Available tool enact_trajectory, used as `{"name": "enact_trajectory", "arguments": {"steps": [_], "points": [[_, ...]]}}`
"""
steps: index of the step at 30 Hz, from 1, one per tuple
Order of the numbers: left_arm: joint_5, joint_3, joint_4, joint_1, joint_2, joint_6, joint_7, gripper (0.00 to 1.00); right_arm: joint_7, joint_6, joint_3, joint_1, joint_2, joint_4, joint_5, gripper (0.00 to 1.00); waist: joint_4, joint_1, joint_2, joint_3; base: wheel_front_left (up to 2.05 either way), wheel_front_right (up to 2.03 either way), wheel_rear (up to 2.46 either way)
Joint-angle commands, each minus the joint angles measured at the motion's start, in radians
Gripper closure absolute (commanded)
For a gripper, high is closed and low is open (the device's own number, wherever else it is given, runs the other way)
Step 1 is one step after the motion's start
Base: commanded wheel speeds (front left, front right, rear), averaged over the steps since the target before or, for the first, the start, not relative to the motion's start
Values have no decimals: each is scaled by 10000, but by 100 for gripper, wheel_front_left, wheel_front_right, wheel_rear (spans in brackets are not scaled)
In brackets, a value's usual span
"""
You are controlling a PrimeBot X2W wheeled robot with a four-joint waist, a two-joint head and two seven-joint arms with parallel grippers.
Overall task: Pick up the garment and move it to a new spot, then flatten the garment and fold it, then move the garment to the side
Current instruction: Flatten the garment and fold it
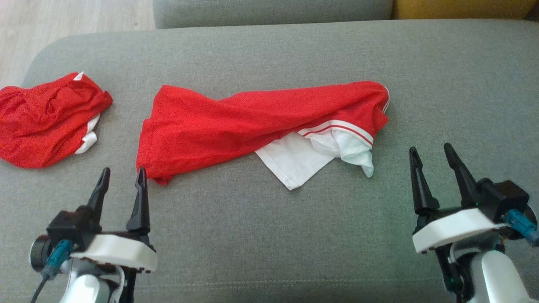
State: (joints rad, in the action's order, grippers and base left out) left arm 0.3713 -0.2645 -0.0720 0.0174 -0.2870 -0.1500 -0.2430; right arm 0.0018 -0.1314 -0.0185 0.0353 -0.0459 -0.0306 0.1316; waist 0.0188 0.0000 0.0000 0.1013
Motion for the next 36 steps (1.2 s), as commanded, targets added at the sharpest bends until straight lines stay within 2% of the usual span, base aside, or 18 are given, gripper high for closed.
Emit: {"name": "enact_trajectory", "arguments": {"steps": [1, 8, 19, 25, 30, 36], "points": [[-67, 358, 357, 291, -214, -59, 8, 0, 38, 7, -245, 109, -43, 379, -57, 0, -3, 0, 0, -42, 0, 0, 0], [-7, 266, 405, 234, -179, -120, 147, 0, 94, 7, -198, -11, -43, 443, -4, 0, 24, 0, 0, -123, 0, 0, 0], [201, 186, 164, 496, -256, 79, 290, 0, 59, 7, -227, 28, -43, 450, 111, 0, 70, 0, 0, -78, 0, 0, 0], [818, 59, -527, 1388, -246, 733, 1027, 0, 51, 7, -241, 202, -43, 545, 111, 0, 116, 0, 0, 264, 0, 0, 0], [1600, 141, -1824, 2277, -268, 1412, 1756, 0, 18, 7, -377, 406, -43, 554, 118, 0, 5, 0, 0, 603, 0, 0, 0], [2337, 372, -3479, 3181, -351, 2088, 2102, 0, -85, 7, -436, 580, -43, 474, 192, 0, -202, 0, 0, 964, 0, 0, 0]]}}
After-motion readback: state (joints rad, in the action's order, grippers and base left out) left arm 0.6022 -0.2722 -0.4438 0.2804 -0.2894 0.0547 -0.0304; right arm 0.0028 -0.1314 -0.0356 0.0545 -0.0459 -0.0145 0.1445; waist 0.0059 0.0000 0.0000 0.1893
